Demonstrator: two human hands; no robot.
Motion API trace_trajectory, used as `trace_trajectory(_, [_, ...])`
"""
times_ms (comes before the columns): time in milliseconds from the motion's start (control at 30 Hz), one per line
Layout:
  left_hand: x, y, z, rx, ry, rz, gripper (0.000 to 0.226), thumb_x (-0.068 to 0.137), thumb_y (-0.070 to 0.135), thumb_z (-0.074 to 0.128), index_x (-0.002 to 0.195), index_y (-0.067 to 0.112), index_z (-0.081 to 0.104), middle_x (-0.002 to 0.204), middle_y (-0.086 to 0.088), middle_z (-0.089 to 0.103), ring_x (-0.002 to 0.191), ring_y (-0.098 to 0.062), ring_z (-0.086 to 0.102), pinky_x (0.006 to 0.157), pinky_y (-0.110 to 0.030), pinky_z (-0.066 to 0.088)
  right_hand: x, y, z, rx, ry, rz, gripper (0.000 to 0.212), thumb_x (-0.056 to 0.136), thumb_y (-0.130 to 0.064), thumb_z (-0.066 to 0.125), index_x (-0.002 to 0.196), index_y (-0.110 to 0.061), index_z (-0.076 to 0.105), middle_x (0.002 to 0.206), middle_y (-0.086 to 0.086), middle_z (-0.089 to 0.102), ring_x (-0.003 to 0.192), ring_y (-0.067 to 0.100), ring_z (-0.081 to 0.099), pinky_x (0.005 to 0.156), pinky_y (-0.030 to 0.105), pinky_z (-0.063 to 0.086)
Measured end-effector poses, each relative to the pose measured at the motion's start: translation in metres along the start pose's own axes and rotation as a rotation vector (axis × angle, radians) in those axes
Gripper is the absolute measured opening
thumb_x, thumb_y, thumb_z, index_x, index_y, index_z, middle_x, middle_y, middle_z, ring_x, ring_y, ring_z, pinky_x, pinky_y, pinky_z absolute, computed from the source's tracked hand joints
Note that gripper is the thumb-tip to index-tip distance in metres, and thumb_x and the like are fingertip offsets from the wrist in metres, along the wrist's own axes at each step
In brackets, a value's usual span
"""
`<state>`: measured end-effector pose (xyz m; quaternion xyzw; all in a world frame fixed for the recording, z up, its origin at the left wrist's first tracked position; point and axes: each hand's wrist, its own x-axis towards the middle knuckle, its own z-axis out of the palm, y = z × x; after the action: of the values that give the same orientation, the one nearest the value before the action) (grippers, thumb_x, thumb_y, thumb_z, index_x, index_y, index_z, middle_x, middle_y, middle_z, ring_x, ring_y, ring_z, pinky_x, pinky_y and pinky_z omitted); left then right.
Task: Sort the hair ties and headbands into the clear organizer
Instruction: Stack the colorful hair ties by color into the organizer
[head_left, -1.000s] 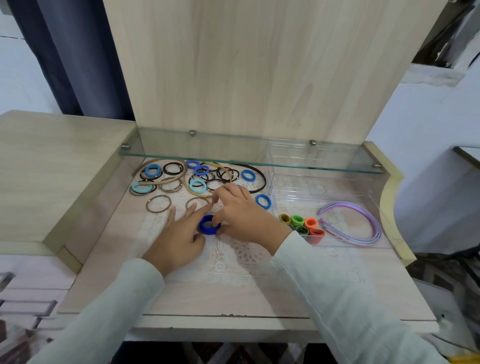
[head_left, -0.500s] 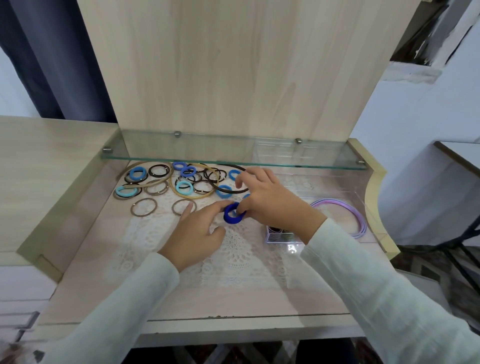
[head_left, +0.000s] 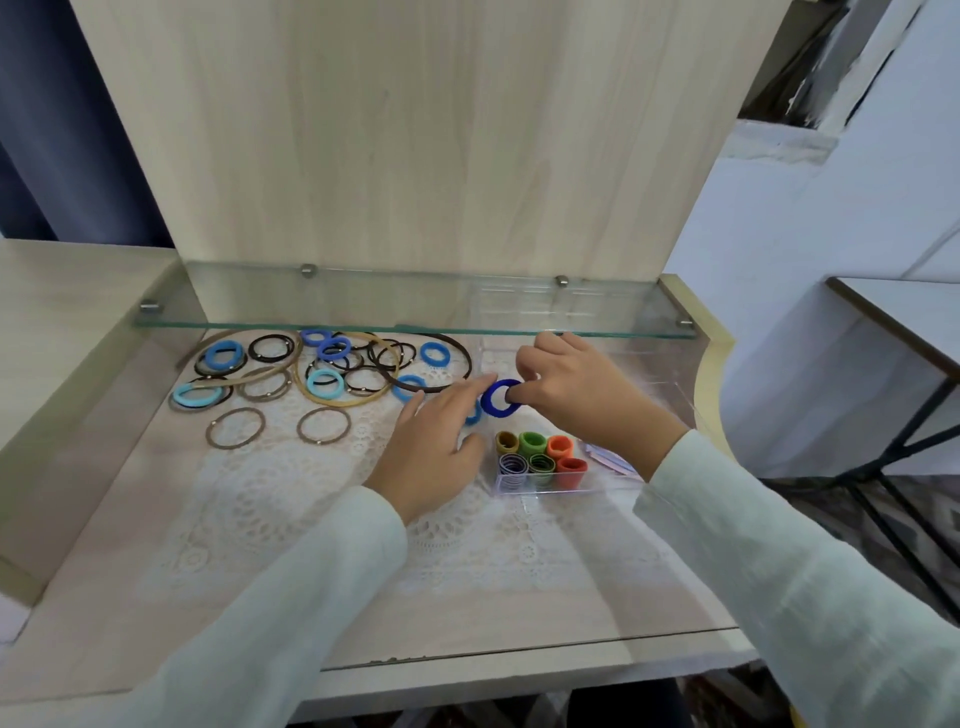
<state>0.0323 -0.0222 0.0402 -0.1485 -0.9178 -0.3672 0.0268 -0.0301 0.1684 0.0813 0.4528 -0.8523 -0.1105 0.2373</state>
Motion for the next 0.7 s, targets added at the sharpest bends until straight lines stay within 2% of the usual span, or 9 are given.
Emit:
trace_trajectory(133, [0.011,-0.019,0.014,0.119,0.060,0.075,0.059,0.097,0.018,0.042,0.152,0.032,0.027,0.158,0.015,0.027,0.147,-0.004,0.015,0.122,-0.040,0.004,-0.008,0.008,0.009,0.029,-0.070,0.028,0.018,0.068,-0.016,0.084,0.084,-0.018,0.076,0.080,0.004,0.059,0.074,0.025,0.054,0.061,0.036,0.043])
trace_trajectory(233, [0.010,-0.031,0.023,0.328,0.145,0.127,0.057,0.093,0.031,0.030,0.149,0.029,0.033,0.156,0.011,0.034,0.147,-0.010,0.022,0.120,-0.046,0.009,-0.009,0.011,0.011,0.057,-0.139,0.058,0.020,0.066,-0.019,0.086,0.084,-0.019,0.076,0.080,0.004,0.060,0.075,0.025,0.054,0.061,0.036,0.044])
trace_trajectory(300, [0.008,-0.034,0.027,0.377,0.165,0.139,0.058,0.091,0.035,0.025,0.148,0.027,0.037,0.156,0.008,0.036,0.147,-0.013,0.025,0.119,-0.047,0.011,-0.008,0.013,0.010,0.081,-0.203,0.067,0.022,0.065,-0.022,0.086,0.085,-0.021,0.077,0.081,0.003,0.062,0.076,0.024,0.055,0.059,0.033,0.041])
trace_trajectory(367, [0.008,-0.035,0.029,0.374,0.175,0.131,0.058,0.091,0.036,0.024,0.147,0.026,0.038,0.155,0.007,0.036,0.146,-0.013,0.026,0.119,-0.044,0.010,-0.005,0.014,0.009,0.130,-0.276,0.075,0.022,0.073,-0.023,0.082,0.094,-0.021,0.077,0.087,0.004,0.064,0.082,0.023,0.054,0.061,0.030,0.037])
trace_trajectory(500, [0.008,-0.036,0.030,0.322,0.170,0.122,0.060,0.090,0.035,0.023,0.147,0.026,0.038,0.156,0.009,0.034,0.146,-0.009,0.023,0.119,-0.038,0.007,0.005,0.014,0.010,0.232,-0.446,0.114,0.027,0.092,-0.026,0.061,0.118,-0.022,0.069,0.111,0.003,0.063,0.102,0.019,0.049,0.078,0.028,0.042])
trace_trajectory(700, [0.009,-0.038,0.031,0.306,0.124,0.129,0.058,0.092,0.029,0.029,0.150,0.028,0.033,0.158,0.013,0.029,0.147,-0.004,0.016,0.119,-0.030,-0.002,0.015,0.011,0.017,0.363,-0.629,0.199,0.028,0.092,-0.020,0.061,0.119,-0.018,0.068,0.114,0.004,0.065,0.104,0.020,0.055,0.088,0.030,0.047])
